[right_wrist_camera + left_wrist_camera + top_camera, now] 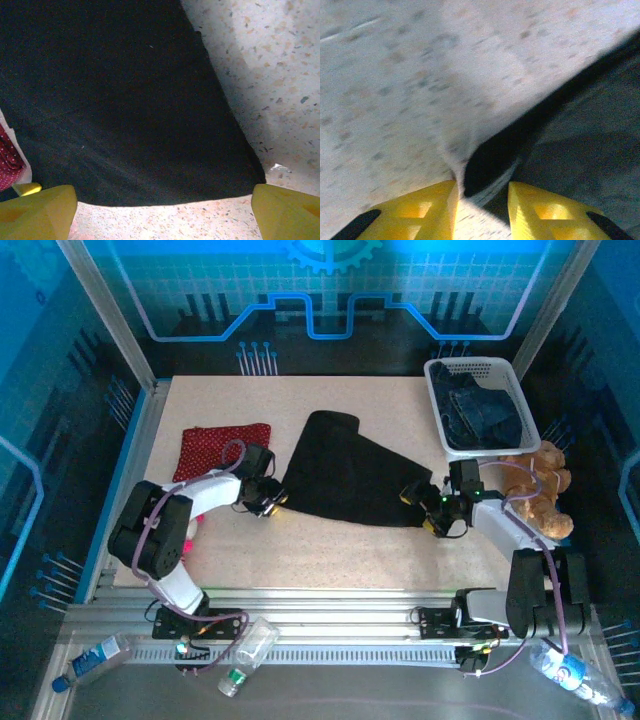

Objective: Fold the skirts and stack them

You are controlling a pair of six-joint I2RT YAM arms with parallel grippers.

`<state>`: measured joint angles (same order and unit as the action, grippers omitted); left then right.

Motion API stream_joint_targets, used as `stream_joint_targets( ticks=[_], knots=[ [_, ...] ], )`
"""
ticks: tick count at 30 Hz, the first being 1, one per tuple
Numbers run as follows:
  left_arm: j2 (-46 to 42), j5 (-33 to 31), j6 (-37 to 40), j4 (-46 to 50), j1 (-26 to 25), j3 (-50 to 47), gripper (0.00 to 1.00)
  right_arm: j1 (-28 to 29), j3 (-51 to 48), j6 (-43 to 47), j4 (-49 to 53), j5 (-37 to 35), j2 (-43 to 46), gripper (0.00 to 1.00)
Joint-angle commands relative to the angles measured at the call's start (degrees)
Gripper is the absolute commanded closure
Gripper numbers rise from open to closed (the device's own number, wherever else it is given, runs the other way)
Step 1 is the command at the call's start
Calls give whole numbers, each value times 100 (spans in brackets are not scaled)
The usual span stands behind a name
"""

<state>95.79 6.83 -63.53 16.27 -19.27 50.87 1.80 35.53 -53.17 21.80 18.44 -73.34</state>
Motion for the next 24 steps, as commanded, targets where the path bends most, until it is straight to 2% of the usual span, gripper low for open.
stream_joint_targets(
  ticks=[1, 5, 8, 11, 16, 20, 24],
  knots=[
    [-146, -292, 195, -464, -77, 145, 79, -15, -132, -164, 74, -82, -40, 11],
    [-338, -384, 243, -356, -85, 89, 90, -19, -283, -274, -212, 110, -192, 19],
    [-379, -387, 242, -296, -86, 72, 94, -1, -302, -316, -235, 100, -273, 30],
    [-412, -402, 244, -249, -93, 61, 97, 0, -344, -395, -93, -103, -195, 36],
    [-404, -397, 244, -230, -104, 41, 99, 13, -550, -552, 30, -371, 101, 48],
    [-376, -373, 253, -236, -102, 42, 100, 26, -644, -581, 9, -370, 185, 62],
    [-350, -363, 253, -252, -104, 50, 100, 70, -633, -549, -44, -405, 177, 71]
  ],
)
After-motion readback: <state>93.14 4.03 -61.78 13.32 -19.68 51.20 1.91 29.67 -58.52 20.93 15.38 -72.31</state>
